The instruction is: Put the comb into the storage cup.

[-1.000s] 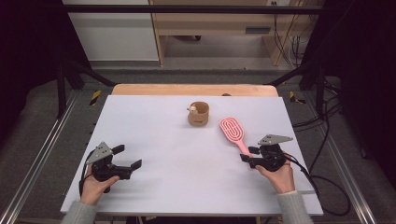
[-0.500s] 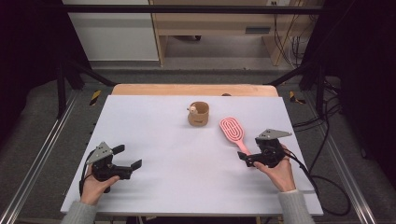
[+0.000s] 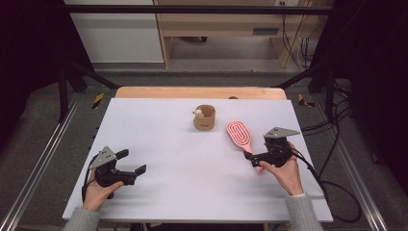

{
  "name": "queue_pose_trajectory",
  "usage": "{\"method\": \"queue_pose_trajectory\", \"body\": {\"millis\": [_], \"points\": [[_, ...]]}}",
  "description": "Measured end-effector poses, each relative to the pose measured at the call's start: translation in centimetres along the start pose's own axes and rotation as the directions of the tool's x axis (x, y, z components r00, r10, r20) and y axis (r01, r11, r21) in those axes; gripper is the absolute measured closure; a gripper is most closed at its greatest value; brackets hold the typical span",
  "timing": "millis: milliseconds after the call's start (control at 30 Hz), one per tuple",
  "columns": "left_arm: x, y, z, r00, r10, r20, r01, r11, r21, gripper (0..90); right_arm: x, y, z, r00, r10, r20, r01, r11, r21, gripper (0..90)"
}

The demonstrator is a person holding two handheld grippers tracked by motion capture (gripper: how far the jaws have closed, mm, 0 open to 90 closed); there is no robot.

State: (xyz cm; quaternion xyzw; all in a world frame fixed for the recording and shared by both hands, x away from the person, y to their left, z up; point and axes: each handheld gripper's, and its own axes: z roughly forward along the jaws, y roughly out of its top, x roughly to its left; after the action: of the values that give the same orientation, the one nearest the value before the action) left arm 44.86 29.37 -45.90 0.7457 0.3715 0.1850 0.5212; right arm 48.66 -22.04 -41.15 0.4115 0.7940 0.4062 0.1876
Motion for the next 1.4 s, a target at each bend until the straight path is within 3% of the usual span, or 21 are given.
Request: {"method": "queue_pose_trajectory", "body": {"millis": [833,1400], "points": [[0.0,0.0,0.0,1.0,-0.001,-0.001,0.001,1.0,0.002,0.3,-0.9,0.9,2.2,0.9999,0.01,0.013,-0.01,0.999,0.038,0.6],[0.0,0.0,0.0,1.0,-0.002,-0.001,0.002,1.0,0.004,0.4,-1.1,0.6,4.6,0.9997,0.002,0.024,-0.005,0.992,0.125,0.6]]}}
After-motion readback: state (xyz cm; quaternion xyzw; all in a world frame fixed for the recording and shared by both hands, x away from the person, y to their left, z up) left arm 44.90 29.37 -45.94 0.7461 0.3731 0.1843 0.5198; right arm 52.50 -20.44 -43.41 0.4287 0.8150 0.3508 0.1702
